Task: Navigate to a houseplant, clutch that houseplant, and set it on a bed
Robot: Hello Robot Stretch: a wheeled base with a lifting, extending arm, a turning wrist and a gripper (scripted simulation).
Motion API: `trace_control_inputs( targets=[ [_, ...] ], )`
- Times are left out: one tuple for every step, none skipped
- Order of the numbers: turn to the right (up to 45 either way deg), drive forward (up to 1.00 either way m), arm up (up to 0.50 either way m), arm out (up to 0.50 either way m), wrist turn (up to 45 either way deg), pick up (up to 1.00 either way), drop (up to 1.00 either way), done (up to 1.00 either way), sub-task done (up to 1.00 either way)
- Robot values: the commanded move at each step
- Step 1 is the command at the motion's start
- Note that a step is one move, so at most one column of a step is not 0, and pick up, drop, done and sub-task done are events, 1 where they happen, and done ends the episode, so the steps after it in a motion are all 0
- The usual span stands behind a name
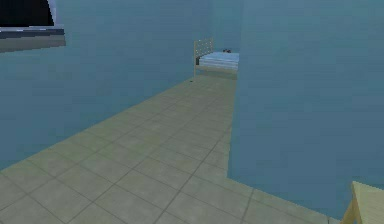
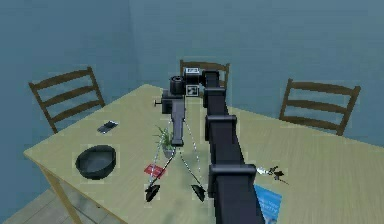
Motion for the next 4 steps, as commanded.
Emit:
trace_control_inputs(
  targets=[
    [0.0, 0.0, 0.0, 0.0, 45.0, 0.0, 0.0, 0.0, 0.0],
    [0.0, 0.0, 0.0, 0.0, 45.0, 0.0, 0.0, 0.0, 0.0],
    [0.0, 0.0, 0.0, 0.0, 45.0, 0.0, 0.0, 0.0, 0.0],
    [0.0, 0.0, 0.0, 0.0, 27.0, 0.0, 0.0, 0.0, 0.0]
  ],
)
